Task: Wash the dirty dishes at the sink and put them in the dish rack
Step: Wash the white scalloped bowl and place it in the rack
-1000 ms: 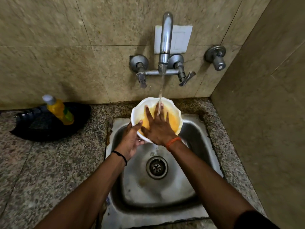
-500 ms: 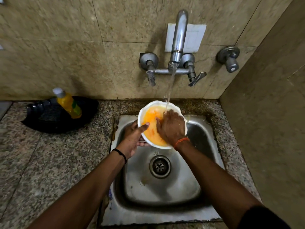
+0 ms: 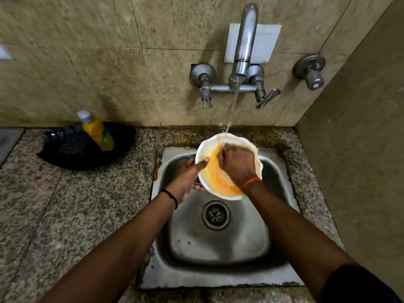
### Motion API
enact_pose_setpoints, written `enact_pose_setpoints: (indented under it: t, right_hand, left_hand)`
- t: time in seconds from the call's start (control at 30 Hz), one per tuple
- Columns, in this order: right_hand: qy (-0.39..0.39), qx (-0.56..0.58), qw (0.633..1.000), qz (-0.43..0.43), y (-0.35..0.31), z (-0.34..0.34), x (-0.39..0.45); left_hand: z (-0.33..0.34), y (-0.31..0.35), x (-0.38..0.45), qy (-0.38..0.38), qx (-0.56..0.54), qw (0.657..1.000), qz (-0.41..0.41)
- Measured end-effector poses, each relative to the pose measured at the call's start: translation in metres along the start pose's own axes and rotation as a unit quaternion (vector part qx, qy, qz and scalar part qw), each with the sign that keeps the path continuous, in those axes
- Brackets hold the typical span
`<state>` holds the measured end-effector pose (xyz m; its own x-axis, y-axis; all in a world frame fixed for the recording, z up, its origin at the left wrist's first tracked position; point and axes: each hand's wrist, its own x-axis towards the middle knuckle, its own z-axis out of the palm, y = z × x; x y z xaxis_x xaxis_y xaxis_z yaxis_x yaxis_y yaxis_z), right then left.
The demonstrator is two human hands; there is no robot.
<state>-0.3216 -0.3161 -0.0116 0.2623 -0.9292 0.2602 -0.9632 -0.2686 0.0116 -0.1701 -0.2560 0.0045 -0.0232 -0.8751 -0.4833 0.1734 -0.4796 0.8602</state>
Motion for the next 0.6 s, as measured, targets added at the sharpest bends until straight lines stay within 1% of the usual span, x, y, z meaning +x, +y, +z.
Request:
enact_pose_setpoints:
  t: [0.07, 0.1, 0.17, 0.2, 0.27, 0.3, 0.37, 0.4, 0.47, 0.5, 0.57, 0.6]
  right_hand:
    - [-0.006, 0.006, 0.999, -0.042, -0.010, 0.003, -0.015]
    - [-0.014, 0.030, 0.997, -0.071, -0.010, 0.002, -0.024]
    - [-0.039, 0.125, 0.984, -0.123, 0.000, -0.001, -0.044]
    - [-0.044, 0.154, 0.974, -0.162, 0.008, -0.005, -0.052]
    - [-0.025, 0.146, 0.961, -0.235, 0.026, -0.010, -0.058]
    - [-0.012, 0.135, 0.958, -0.251, 0.032, -0.011, -0.055]
    - [0.010, 0.128, 0.959, -0.253, 0.039, -0.019, -0.040]
    - [0.012, 0.137, 0.959, -0.249, 0.041, -0.026, -0.031]
    - [-0.011, 0.185, 0.953, -0.239, 0.044, -0.042, -0.016]
    - [-0.038, 0.227, 0.948, -0.220, 0.044, -0.046, -0.011]
    - [-0.094, 0.308, 0.934, -0.157, 0.038, -0.048, -0.003]
    - [-0.111, 0.354, 0.922, -0.112, 0.032, -0.046, -0.001]
  left_hand:
    - [-0.006, 0.005, 0.005, 0.023, -0.003, 1.000, 0.012]
    - [-0.010, 0.008, 0.008, 0.037, -0.006, 0.999, 0.013]
    - [-0.019, 0.014, 0.014, 0.065, -0.013, 0.998, 0.004]
    - [-0.024, 0.017, 0.017, 0.075, -0.017, 0.997, -0.005]
    - [-0.032, 0.023, 0.022, 0.065, -0.033, 0.997, -0.035]
    - [-0.033, 0.027, 0.023, 0.046, -0.037, 0.997, -0.053]
    - [-0.031, 0.035, 0.025, 0.018, -0.046, 0.994, -0.093]
    - [-0.029, 0.036, 0.027, 0.019, -0.058, 0.992, -0.111]
    - [-0.023, 0.035, 0.031, 0.029, -0.076, 0.986, -0.144]
    - [-0.022, 0.032, 0.035, 0.027, -0.073, 0.985, -0.152]
    - [-0.015, 0.027, 0.036, 0.027, -0.045, 0.989, -0.137]
    - [-0.009, 0.025, 0.035, 0.033, -0.025, 0.994, -0.103]
